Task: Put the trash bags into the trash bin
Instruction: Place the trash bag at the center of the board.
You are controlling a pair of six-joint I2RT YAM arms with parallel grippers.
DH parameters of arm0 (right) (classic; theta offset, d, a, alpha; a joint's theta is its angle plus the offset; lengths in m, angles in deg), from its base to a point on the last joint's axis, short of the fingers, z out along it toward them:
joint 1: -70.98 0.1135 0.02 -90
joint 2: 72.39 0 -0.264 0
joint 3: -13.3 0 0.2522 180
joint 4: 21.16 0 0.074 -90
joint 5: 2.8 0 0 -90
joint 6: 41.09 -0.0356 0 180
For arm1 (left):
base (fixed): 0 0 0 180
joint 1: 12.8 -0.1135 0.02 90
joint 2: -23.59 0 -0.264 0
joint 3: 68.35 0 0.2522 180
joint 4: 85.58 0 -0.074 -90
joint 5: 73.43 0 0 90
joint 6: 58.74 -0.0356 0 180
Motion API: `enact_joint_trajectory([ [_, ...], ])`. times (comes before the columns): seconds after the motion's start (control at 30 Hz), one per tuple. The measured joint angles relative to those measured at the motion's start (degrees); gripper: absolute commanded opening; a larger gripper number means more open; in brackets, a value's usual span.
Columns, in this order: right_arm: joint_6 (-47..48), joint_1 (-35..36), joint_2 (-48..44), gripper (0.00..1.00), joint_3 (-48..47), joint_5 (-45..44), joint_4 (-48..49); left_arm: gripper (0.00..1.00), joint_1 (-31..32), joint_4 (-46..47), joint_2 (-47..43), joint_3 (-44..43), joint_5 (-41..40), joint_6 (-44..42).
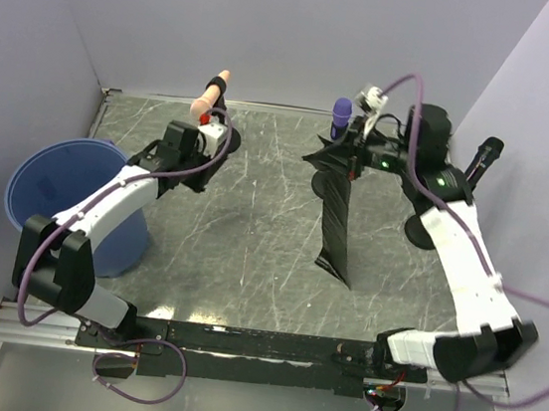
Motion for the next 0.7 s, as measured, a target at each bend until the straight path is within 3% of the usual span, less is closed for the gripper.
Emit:
enact_joint_trajectory([
  [0.07,1.2,0.0,-3.9,0.0,2.1,-3.5,0.2,0.01,-0.3,0.1,0.8,2.2,-7.2,0.7],
  [0.13,1.8,0.0,-6.2,0.0,2.8,-6.1,0.2,0.07,-0.8,0.4,1.7,3.3,-14.1,2.4],
  [0.23,1.9,0.0,-7.0,0.0,3.0,-9.2,0.8,0.01,-1.6,2.1,5.0,2.8,-25.2,5.5],
  [0.33,1.7,0.0,-7.1,0.0,4.5,-12.9,1.4,0.02,-2.3,3.4,12.5,-1.1,-38.0,8.7],
  [0.4,1.7,0.0,-7.1,0.0,5.3,-14.7,1.2,0.21,-2.6,4.6,17.1,-3.0,-44.4,9.6],
  [0.47,1.7,0.0,-7.2,0.0,5.9,-16.4,1.1,0.47,-2.9,5.9,21.9,-5.3,-50.4,10.6],
  [0.53,1.8,0.0,-7.4,0.0,6.0,-17.3,1.1,0.64,-3.1,6.6,24.8,-7.4,-53.2,10.6],
  [0.7,2.6,0.0,-8.8,0.0,6.3,-17.1,1.0,0.72,-3.4,5.3,25.6,-9.1,-52.5,10.7],
])
